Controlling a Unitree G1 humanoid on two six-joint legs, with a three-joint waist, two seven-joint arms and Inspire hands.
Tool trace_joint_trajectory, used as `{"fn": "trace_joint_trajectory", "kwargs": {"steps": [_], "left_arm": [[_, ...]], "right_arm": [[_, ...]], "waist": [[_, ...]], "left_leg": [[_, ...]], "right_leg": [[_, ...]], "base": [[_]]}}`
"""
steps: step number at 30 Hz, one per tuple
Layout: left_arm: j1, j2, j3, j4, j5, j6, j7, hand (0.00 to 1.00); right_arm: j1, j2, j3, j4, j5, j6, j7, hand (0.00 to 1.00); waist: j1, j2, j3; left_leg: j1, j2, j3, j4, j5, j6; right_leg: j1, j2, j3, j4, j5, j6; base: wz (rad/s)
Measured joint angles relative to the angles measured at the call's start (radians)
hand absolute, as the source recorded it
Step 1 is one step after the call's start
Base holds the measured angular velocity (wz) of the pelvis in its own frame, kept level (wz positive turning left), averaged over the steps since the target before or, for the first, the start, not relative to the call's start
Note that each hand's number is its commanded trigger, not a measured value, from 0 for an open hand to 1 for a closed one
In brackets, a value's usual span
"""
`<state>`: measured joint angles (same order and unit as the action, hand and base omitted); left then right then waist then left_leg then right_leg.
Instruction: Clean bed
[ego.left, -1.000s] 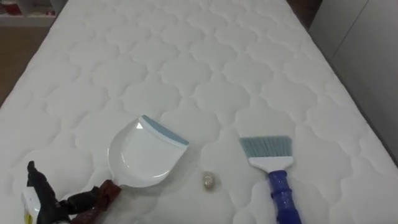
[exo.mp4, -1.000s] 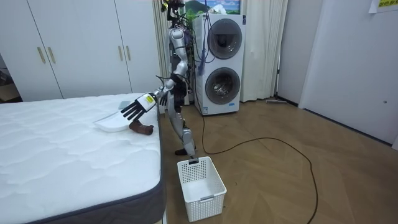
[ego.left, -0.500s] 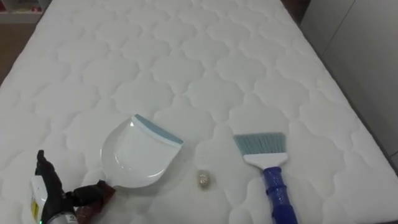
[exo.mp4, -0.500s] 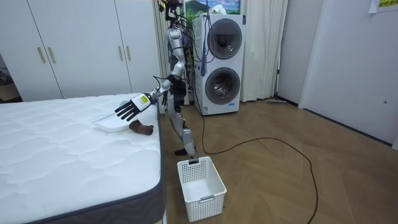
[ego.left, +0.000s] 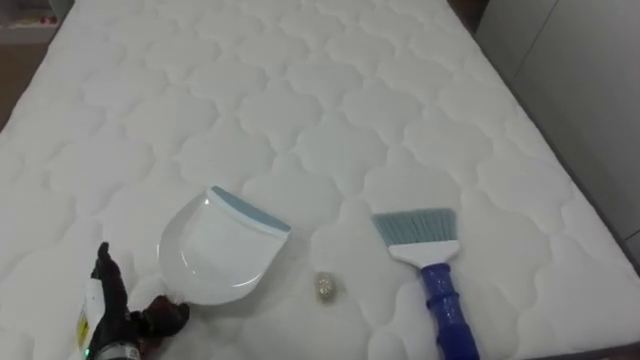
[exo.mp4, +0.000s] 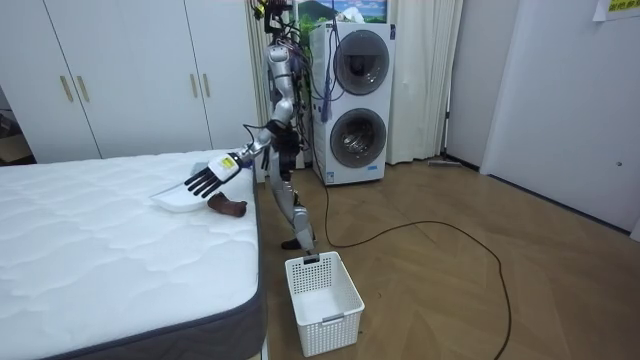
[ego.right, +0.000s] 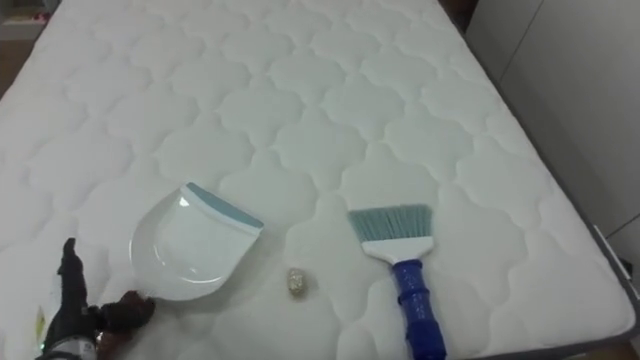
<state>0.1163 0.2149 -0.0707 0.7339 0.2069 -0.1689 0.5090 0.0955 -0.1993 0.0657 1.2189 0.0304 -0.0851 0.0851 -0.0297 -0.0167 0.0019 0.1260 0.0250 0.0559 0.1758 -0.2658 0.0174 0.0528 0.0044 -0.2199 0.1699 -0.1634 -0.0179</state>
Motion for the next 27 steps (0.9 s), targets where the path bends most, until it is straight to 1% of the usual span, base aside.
{"fn": "trace_joint_trajectory", "kwargs": {"steps": [4, 5, 6, 7, 9, 12, 14, 16, 18, 22, 27], "left_arm": [[-0.005, 0.004, -0.036, 0.016, 0.0, 0.01, -0.016, 0.0], [-0.016, 0.005, -0.045, 0.032, 0.002, 0.01, -0.02, 0.0], [-0.036, 0.005, -0.052, 0.06, 0.003, 0.01, -0.023, 0.0], [-0.044, 0.004, -0.053, 0.076, 0.003, 0.01, -0.025, 0.0], [-0.07, 0.005, -0.053, 0.125, 0.003, 0.01, -0.035, 0.0], [-0.084, 0.006, -0.053, 0.155, 0.003, 0.01, -0.039, 0.0], [-0.088, 0.006, -0.053, 0.172, 0.003, 0.01, -0.04, 0.0], [-0.098, 0.006, -0.053, 0.185, 0.003, 0.01, -0.041, 0.0], [-0.121, 0.008, -0.049, 0.215, 0.004, 0.011, -0.041, 0.0], [-0.135, 0.009, -0.05, 0.229, 0.004, 0.011, -0.041, 0.0], [-0.181, 0.01, -0.05, 0.258, 0.004, 0.01, -0.041, 0.0]], "right_arm": [[-0.008, -0.003, 0.017, 0.002, 0.009, 0.0, -0.005, 0.0], [-0.019, -0.006, 0.03, 0.005, 0.009, 0.0, -0.006, 0.0], [-0.038, -0.009, 0.031, 0.02, 0.009, -0.001, -0.006, 0.0], [-0.047, -0.01, 0.032, 0.03, 0.009, 0.0, -0.006, 0.0], [-0.066, -0.012, 0.035, 0.044, 0.01, -0.001, -0.008, 0.0], [-0.078, -0.018, 0.053, 0.059, 0.016, -0.001, -0.01, 0.0], [-0.088, -0.02, 0.07, 0.068, 0.022, -0.001, -0.012, 0.0], [-0.097, -0.022, 0.081, 0.068, 0.022, -0.001, -0.019, 0.0], [-0.113, -0.023, 0.09, 0.07, 0.014, -0.001, -0.02, 0.0], [-0.123, -0.024, 0.11, 0.069, -0.003, -0.001, -0.022, 0.0], [-0.152, -0.024, 0.111, 0.069, -0.024, -0.002, -0.03, 0.0]], "waist": [[-0.008, 0.002, 0.0011], [-0.009, 0.003, 0.0014], [-0.013, 0.005, 0.0036], [-0.015, 0.005, 0.0034], [-0.018, 0.01, 0.0057], [-0.018, 0.013, 0.0078], [-0.018, 0.015, 0.008], [-0.017, 0.015, 0.0063], [-0.016, 0.013, 0.0069], [-0.017, 0.012, 0.0068], [-0.016, 0.013, 0.0079]], "left_leg": [[-0.02, 0.0, -0.001, 0.006, 0.0, 0.001], [-0.034, -0.001, -0.001, 0.01, 0.001, 0.002], [-0.049, -0.001, -0.002, 0.013, 0.002, 0.003], [-0.054, -0.001, -0.002, 0.013, 0.004, 0.003], [-0.071, -0.001, -0.002, 0.013, 0.007, 0.003], [-0.084, -0.001, -0.002, 0.013, 0.008, 0.002], [-0.094, 0.0, -0.001, 0.013, 0.008, 0.002], [-0.118, -0.001, -0.001, 0.014, 0.008, 0.002], [-0.138, -0.002, -0.001, 0.014, 0.012, 0.002], [-0.15, -0.001, 0.0, 0.014, 0.012, 0.002], [-0.172, -0.001, -0.001, 0.014, 0.013, 0.002]], "right_leg": [[-0.016, 0.0, -0.002, 0.003, 0.001, 0.0], [-0.029, -0.001, -0.003, 0.004, 0.003, -0.001], [-0.041, -0.001, -0.004, 0.005, 0.006, -0.001], [-0.047, -0.001, -0.004, 0.005, 0.008, -0.002], [-0.064, -0.001, -0.004, 0.005, 0.011, -0.003], [-0.076, -0.001, -0.004, 0.004, 0.011, -0.003], [-0.087, -0.001, -0.004, 0.004, 0.011, -0.003], [-0.111, -0.002, -0.004, 0.007, 0.012, -0.005], [-0.142, -0.003, -0.002, 0.017, 0.013, -0.005], [-0.149, -0.003, -0.002, 0.015, 0.013, -0.006], [-0.17, -0.005, 0.002, 0.015, 0.013, -0.005]], "base": [[0.0], [0.0], [0.0], [0.0], [0.0], [0.0], [0.0], [0.0], [0.0], [0.02], [0.0]]}}
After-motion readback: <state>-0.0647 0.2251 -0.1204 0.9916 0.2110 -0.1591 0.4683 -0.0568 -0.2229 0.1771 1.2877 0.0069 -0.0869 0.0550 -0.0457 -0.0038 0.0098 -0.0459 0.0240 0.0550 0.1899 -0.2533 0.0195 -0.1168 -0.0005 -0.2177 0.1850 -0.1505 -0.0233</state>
